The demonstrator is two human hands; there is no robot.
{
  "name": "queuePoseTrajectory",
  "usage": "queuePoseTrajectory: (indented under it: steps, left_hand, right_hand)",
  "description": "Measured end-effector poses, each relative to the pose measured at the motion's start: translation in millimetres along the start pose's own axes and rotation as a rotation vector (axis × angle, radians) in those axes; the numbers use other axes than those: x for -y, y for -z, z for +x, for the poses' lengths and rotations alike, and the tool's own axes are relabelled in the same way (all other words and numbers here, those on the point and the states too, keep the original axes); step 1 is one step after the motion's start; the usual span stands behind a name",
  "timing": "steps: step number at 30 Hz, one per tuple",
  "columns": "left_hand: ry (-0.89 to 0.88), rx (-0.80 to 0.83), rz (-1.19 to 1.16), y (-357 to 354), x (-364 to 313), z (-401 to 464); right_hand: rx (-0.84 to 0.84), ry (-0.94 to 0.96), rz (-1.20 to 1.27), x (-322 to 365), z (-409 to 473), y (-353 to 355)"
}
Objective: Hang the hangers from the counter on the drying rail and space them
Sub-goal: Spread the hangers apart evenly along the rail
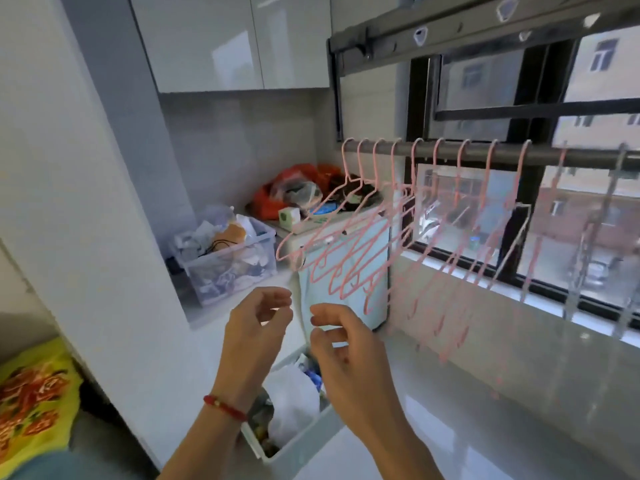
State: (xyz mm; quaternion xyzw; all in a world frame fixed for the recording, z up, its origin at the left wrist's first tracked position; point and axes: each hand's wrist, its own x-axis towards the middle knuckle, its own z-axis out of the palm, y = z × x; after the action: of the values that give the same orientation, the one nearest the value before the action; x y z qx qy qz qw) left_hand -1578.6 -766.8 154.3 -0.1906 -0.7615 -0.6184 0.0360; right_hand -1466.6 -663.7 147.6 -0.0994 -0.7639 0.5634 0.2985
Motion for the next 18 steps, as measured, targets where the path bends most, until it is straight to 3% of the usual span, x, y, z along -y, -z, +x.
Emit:
queuePoseTrajectory:
  steps: [6,11,15,18]
  left_hand:
    - [-0.158,0.002,0.041,2,26,100]
    - [-0.31,0.133,0.022,-6,59,189]
    - [-0.191,0.349,-0.062,-10,89,239]
    - [-0.057,0.519,-0.144,-14,104,259]
  right_hand:
    - [-0.098,0.038,-0.125,-9,46,-35]
    - [-0.319,0.056,-0.202,-15,94,-86]
    - [-0.651,0.02,-0.606,-28,137,-135]
    - [-0.687,-0.195,-0.861,-20,164,-157]
